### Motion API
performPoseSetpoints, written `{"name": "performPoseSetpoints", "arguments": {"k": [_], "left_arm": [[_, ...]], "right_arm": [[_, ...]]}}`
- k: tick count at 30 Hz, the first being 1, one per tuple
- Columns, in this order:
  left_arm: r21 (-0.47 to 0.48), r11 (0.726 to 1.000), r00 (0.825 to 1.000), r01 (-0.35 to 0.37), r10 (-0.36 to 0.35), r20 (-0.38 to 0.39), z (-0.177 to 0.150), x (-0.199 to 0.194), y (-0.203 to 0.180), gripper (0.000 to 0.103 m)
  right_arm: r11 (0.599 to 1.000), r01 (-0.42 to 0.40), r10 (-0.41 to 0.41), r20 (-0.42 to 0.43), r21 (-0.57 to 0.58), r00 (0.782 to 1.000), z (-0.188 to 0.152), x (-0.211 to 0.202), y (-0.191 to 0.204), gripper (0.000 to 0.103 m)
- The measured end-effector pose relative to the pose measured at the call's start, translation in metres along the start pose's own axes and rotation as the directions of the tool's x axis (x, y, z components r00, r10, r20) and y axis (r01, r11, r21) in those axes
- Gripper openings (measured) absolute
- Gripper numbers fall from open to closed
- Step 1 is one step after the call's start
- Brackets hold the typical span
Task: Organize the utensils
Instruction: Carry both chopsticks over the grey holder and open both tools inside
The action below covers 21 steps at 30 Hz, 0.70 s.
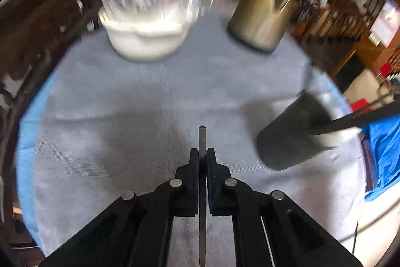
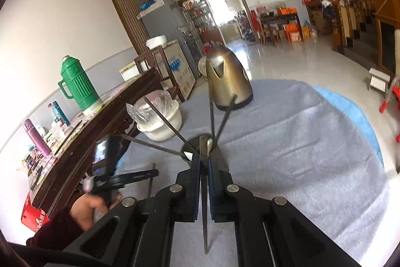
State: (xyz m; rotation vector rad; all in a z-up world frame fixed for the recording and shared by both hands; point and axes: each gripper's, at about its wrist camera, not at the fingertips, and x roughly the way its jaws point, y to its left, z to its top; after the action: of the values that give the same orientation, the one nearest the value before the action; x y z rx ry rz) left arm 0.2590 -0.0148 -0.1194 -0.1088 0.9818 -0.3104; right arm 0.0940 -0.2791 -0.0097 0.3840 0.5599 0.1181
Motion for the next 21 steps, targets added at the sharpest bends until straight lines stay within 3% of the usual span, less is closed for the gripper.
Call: {"name": "performPoseSetpoints", "arguments": {"k": [4, 8, 11, 12, 16, 21], "left_arm": [[0.017, 0.999, 0.988, 0.044, -0.046, 0.147, -0.002, -0.068, -0.011, 0.006], [0.043, 0.992, 0.949, 0.117, -0.124, 0.289, 0.000, -0.142, -0.025, 0.006], [0.090, 0.983, 0.898, 0.161, -0.183, 0.399, 0.007, -0.201, -0.037, 0.006], [0.114, 0.978, 0.874, 0.173, -0.206, 0.440, 0.009, -0.222, -0.044, 0.006], [0.145, 0.966, 0.808, 0.214, -0.258, 0.530, 0.019, -0.263, -0.061, 0.006], [0.137, 0.980, 0.717, 0.144, -0.198, 0.669, 0.049, -0.270, -0.084, 0.006]], "right_arm": [[1.000, -0.003, 0.005, 0.066, -0.030, 0.998, 0.011, -0.015, 0.013, 0.005], [0.999, -0.010, 0.017, 0.142, -0.049, 0.990, 0.028, -0.034, 0.022, 0.006], [0.998, -0.008, 0.021, 0.211, -0.063, 0.977, 0.044, -0.048, 0.030, 0.006], [0.998, -0.005, 0.021, 0.236, -0.068, 0.972, 0.049, -0.053, 0.032, 0.006], [0.998, -0.010, 0.031, 0.316, -0.069, 0.948, 0.068, -0.066, 0.039, 0.006], [0.996, 0.029, 0.008, 0.426, -0.081, 0.905, 0.089, -0.063, 0.049, 0.006]]}}
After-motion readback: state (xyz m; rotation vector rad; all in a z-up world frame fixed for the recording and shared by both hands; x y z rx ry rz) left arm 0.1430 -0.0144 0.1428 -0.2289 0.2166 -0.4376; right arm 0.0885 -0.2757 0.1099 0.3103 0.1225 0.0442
